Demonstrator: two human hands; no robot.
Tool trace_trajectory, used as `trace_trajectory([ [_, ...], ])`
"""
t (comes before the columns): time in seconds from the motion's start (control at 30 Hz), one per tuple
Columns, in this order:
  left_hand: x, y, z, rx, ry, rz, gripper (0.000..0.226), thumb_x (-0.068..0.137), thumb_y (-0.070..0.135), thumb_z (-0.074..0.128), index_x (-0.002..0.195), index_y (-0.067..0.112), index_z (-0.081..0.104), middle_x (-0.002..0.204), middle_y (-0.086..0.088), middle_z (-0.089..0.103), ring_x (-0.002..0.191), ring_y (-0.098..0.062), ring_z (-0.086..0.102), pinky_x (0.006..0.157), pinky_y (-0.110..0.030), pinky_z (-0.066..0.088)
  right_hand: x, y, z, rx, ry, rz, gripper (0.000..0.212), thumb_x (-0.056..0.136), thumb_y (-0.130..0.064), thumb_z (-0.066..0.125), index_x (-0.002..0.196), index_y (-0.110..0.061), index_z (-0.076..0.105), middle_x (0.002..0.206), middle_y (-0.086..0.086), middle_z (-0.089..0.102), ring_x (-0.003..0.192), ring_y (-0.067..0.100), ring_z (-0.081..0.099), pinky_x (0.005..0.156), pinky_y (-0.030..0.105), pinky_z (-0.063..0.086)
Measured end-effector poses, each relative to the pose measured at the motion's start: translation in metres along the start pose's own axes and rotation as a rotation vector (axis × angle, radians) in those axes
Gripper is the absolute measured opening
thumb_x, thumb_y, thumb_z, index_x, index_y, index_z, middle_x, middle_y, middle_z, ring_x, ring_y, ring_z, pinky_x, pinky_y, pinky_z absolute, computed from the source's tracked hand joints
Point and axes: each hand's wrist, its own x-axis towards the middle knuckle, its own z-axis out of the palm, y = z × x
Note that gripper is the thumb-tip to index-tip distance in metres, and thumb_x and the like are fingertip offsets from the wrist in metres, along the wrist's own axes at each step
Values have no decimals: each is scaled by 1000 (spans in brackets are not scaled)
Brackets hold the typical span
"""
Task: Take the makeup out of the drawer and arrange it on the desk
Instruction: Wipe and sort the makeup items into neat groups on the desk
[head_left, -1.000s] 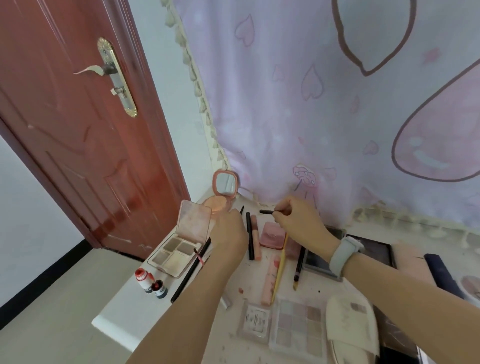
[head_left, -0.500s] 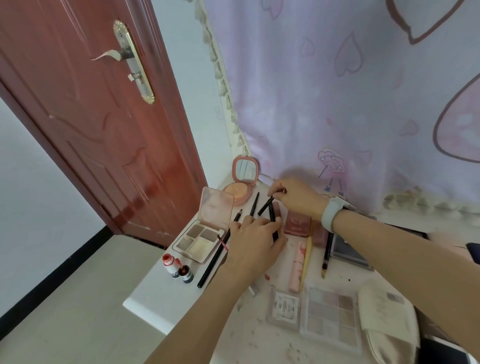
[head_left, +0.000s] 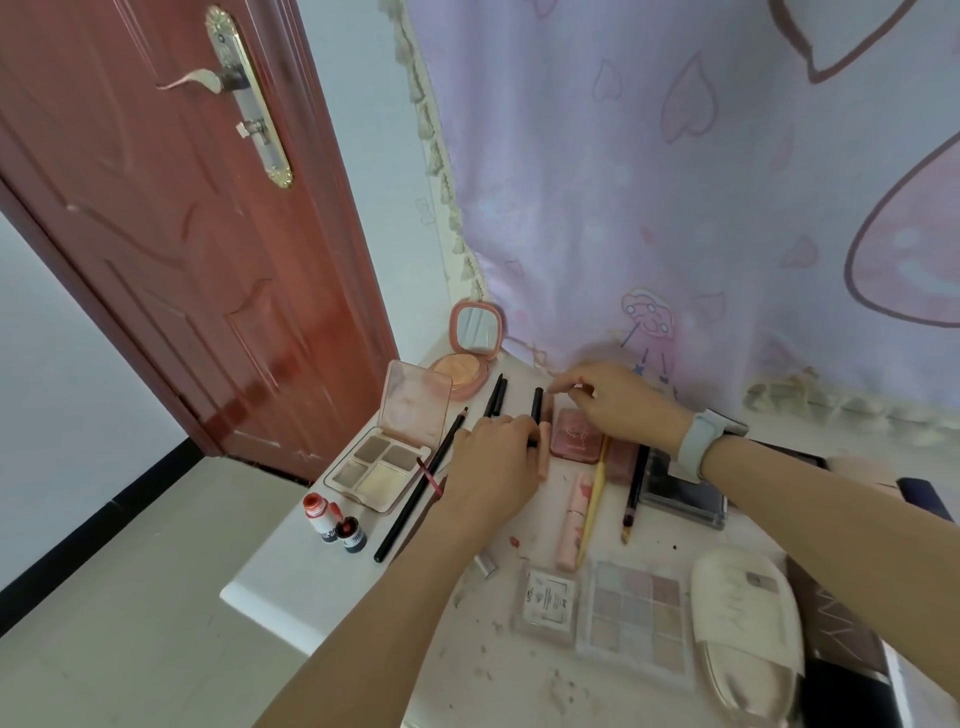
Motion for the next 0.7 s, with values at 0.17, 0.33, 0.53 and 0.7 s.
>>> trace_trajectory([
  [0.17,15,8,3,-71,21,-88,28,95,31,44,101,6,54,89,-11,62,83,-27,59,74,-40,48,-14,-1,-5,-63,42,-33,32,94,-7,39,110,-16,65,114,6,59,107,19,50,90,27,40],
  [0.33,22,9,2,-103,35,-226,46,90,44,52,114,4,51,99,-10,64,95,-26,59,80,-37,49,-25,-2,-11,70,151,-16,30,94,-6,40,111,-12,63,112,3,62,96,9,52,85,18,38],
  [0.53,10,15,-8,-11,44,-224,44,92,40,48,88,-2,57,98,-21,56,94,-33,53,72,-33,40,-37,-13,-17,169,228,37,29,94,-6,39,111,-12,62,103,1,59,92,9,52,85,24,44],
  [0.7,-3,30,-32,23,106,-130,26,92,10,43,107,-2,60,116,-20,48,107,-33,46,81,-31,38,-45,-22,-23,202,217,134,28,94,-9,39,113,-11,60,91,-5,52,80,9,53,74,19,41],
])
